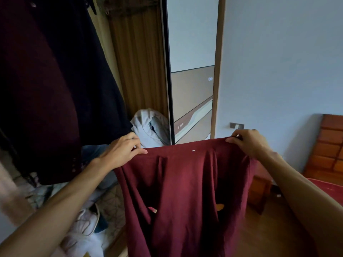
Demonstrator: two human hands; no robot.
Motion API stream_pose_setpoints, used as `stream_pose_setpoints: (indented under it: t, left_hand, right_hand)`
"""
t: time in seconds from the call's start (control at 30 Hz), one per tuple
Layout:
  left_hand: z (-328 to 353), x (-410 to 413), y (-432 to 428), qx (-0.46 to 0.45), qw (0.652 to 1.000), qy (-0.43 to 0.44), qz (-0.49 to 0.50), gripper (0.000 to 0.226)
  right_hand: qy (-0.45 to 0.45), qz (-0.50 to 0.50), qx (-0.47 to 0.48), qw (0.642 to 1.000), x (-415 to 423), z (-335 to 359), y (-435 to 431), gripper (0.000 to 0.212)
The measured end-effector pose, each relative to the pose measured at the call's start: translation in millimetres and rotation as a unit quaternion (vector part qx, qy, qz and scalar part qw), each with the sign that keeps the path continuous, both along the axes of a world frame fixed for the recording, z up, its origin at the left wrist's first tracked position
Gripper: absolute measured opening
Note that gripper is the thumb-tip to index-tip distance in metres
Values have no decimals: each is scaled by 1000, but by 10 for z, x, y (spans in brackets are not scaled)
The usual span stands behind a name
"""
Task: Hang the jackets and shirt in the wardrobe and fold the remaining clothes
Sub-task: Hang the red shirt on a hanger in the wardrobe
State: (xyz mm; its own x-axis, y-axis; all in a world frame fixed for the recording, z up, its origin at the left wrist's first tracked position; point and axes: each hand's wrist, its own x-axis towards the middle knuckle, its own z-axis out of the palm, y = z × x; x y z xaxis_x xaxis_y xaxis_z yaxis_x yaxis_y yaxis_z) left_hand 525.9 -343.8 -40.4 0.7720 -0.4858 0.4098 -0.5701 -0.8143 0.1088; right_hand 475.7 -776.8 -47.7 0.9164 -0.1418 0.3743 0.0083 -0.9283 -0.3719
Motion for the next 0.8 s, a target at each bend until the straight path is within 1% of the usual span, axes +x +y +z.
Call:
stream_pose_setpoints:
  t: [0.1,0.17,0.2,0.23,0.27,0.33,0.37,0.4,0.43,0.47,0.5,0.57,0.63,0.7,0.8]
  left_hand:
    - [76,242,-86,24,997,-26,74,34]
    - [158,392,-164,48,988,-44,138,47]
    - [209,459,-215,53,984,-34,167,52]
    - [259,527,-268,42,980,-15,191,55]
    - [317,594,-325,16,977,14,212,57]
    - [446,731,-434,-65,964,85,245,56]
    - [517,784,-494,-115,951,124,258,51]
    - [588,822,-568,-177,931,171,270,43]
    - [653,842,-657,-247,899,228,280,32]
    - [716,858,-753,-318,860,284,281,25]
    - [775,877,-835,-376,824,324,272,23]
    - [902,936,-956,-461,777,350,249,28]
    - [1085,976,-1043,-512,746,353,239,31]
    - [1312,1001,-1115,-544,729,349,226,32]
    - [1631,1024,-1154,-570,720,331,218,44]
  right_hand:
    - [-23,51,-12,998,437,35,-63,29]
    - [-34,79,-4,996,710,97,-90,28]
    - [-34,86,10,996,845,135,-104,27]
    - [-30,98,25,994,982,182,-113,31]
    - [-20,113,40,993,1128,239,-107,38]
    - [19,149,56,987,1398,395,-13,51]
    - [40,169,60,983,1499,493,76,53]
    - [58,188,70,978,1595,592,185,54]
    - [70,205,88,972,1677,689,298,54]
    - [78,220,113,966,1756,782,420,51]
    - [83,237,144,957,1819,874,553,48]
    - [88,289,214,929,1891,1062,847,50]
    - [86,350,269,893,1952,1230,1156,50]
    - [72,390,291,870,1998,1372,1466,45]
    - [42,401,291,867,2103,1560,1827,32]
